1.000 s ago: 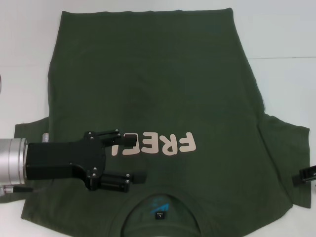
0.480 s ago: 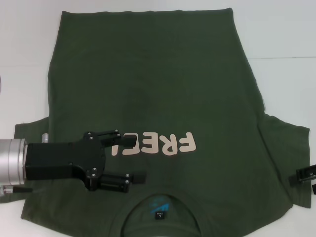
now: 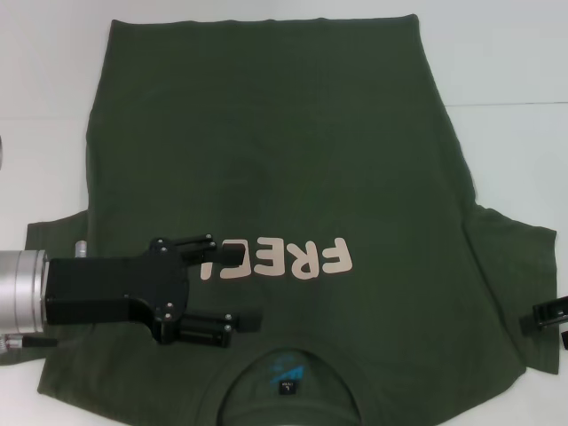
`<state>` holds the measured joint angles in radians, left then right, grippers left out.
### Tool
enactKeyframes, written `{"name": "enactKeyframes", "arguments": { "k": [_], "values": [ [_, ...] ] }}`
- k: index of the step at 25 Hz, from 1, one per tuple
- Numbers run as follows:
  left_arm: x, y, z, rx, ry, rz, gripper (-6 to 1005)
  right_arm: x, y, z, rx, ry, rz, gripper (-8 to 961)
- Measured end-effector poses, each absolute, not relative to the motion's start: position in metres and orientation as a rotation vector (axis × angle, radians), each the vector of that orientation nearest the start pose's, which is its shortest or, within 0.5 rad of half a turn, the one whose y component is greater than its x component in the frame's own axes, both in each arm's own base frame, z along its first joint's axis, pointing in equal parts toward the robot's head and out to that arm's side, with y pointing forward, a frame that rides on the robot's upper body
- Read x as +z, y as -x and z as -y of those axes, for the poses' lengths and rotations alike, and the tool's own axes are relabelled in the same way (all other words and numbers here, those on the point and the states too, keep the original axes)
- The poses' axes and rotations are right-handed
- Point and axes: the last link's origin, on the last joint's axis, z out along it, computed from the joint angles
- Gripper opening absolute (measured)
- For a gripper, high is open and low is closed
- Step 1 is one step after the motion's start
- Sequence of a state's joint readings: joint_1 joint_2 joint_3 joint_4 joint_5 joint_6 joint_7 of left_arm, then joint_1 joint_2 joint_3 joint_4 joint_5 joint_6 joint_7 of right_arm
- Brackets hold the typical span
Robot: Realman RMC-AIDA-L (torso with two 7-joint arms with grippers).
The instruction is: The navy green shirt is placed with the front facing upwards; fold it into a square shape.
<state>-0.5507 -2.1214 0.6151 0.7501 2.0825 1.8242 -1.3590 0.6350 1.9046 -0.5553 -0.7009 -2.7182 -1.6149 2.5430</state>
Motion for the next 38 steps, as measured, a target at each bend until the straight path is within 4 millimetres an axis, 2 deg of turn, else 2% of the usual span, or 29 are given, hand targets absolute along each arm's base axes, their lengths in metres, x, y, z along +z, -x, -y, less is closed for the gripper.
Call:
{"name": "enactKeyframes", "arguments": {
  "k": [32, 37, 38],
  "values": [
    [0.003, 0.234, -0.307, -0.827, 2.913, 0.443, 895, 0.059, -0.327, -0.339, -0.045, 2.094, -2.040, 915],
    [0.003, 0.234, -0.307, -0.827, 2.912, 0.442, 894, 0.058, -0.327, -0.339, -0.047, 2.098, -2.037, 905],
    [0.003, 0.234, -0.307, -0.827, 2.912, 0.442, 894, 0.059, -0.327, -0.339, -0.046, 2.098, -2.037, 875]
  ]
}}
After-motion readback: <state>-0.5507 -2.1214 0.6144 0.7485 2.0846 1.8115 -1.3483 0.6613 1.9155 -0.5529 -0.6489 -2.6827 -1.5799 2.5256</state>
